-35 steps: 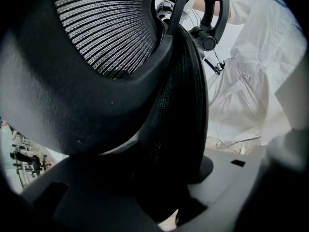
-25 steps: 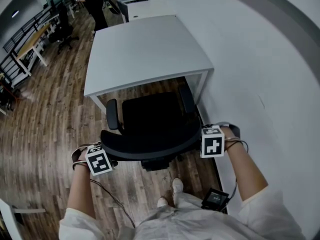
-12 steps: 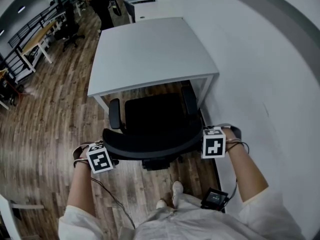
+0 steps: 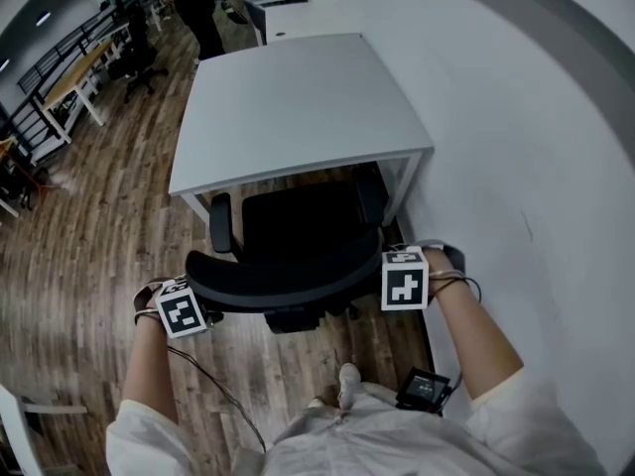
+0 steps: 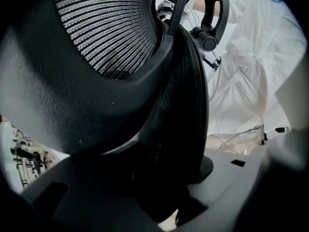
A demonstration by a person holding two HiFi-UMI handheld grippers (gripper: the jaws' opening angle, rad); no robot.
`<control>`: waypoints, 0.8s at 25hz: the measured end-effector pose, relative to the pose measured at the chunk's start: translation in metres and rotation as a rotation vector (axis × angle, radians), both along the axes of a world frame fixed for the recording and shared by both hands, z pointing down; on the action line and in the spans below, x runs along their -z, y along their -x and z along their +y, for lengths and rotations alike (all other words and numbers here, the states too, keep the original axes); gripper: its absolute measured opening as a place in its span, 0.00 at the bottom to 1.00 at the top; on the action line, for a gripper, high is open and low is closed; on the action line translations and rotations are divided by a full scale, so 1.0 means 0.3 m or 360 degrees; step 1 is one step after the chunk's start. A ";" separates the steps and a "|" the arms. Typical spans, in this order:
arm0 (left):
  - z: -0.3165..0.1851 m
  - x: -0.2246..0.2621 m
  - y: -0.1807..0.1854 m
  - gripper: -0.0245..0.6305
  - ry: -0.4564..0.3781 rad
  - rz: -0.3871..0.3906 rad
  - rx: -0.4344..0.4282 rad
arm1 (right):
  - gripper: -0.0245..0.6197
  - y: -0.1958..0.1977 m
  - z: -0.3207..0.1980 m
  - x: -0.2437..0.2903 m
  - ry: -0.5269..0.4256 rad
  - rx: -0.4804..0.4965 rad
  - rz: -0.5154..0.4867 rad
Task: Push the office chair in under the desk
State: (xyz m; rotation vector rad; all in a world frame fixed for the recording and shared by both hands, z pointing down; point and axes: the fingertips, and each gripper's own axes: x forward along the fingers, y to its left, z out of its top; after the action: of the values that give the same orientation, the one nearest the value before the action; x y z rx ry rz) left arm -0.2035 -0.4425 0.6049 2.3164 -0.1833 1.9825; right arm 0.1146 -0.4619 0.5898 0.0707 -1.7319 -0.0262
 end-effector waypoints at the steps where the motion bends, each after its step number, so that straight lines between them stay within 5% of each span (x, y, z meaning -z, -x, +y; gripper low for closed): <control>1: -0.007 0.002 -0.003 0.37 0.0000 0.0010 0.0002 | 0.38 -0.004 -0.007 -0.010 0.0007 -0.0010 0.0007; 20: -0.250 0.011 0.016 0.37 -0.0014 0.0025 0.0028 | 0.38 0.044 -0.279 0.011 -0.0025 0.0055 -0.0020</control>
State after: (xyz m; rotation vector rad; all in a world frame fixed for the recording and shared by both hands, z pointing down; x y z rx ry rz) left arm -0.2084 -0.5175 0.6015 2.3270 -0.2112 1.9590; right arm 0.1014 -0.5455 0.5866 0.0525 -1.7457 -0.0648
